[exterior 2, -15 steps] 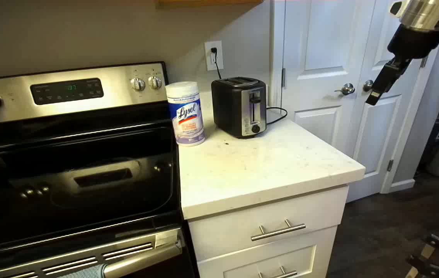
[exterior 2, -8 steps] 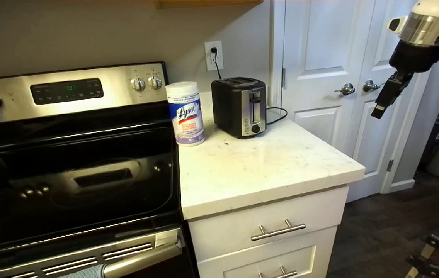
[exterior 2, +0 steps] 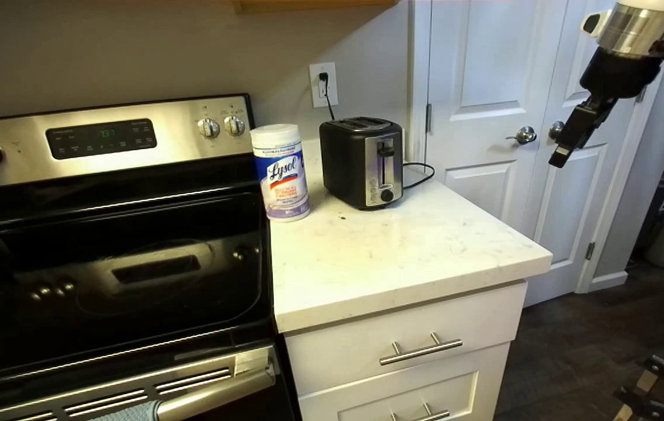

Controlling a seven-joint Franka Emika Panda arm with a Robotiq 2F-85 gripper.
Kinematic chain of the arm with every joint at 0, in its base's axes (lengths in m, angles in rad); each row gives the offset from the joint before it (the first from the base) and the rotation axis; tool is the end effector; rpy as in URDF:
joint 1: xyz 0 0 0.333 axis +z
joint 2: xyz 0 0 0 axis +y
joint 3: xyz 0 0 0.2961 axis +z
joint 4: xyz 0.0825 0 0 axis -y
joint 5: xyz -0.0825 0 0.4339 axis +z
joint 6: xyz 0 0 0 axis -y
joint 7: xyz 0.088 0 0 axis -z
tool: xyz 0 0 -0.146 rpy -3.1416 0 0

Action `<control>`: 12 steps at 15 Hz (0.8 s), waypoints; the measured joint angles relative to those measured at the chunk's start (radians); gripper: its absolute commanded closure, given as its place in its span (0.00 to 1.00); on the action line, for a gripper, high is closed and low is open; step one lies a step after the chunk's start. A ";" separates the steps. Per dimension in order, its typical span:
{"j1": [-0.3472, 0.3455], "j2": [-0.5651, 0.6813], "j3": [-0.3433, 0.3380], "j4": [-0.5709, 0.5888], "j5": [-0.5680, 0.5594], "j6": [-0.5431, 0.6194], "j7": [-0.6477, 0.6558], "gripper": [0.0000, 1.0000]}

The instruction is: Push the lever of the toaster down

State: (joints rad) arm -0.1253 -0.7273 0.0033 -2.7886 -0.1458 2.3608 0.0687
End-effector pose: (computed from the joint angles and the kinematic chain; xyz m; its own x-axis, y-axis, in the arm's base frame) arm 0.4099 -0.0564 0.3643 0.9516 -0.0815 0.2964 -0.1189 -0.9868 0.1102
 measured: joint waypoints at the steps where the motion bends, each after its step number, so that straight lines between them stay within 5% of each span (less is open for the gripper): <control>1: 0.012 0.013 0.005 0.016 0.017 0.013 0.014 0.00; 12: 0.094 0.389 0.062 0.437 0.158 0.059 0.176 0.00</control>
State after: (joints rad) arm -0.0316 -0.3387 0.0657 -2.3519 0.0119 2.4198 0.2452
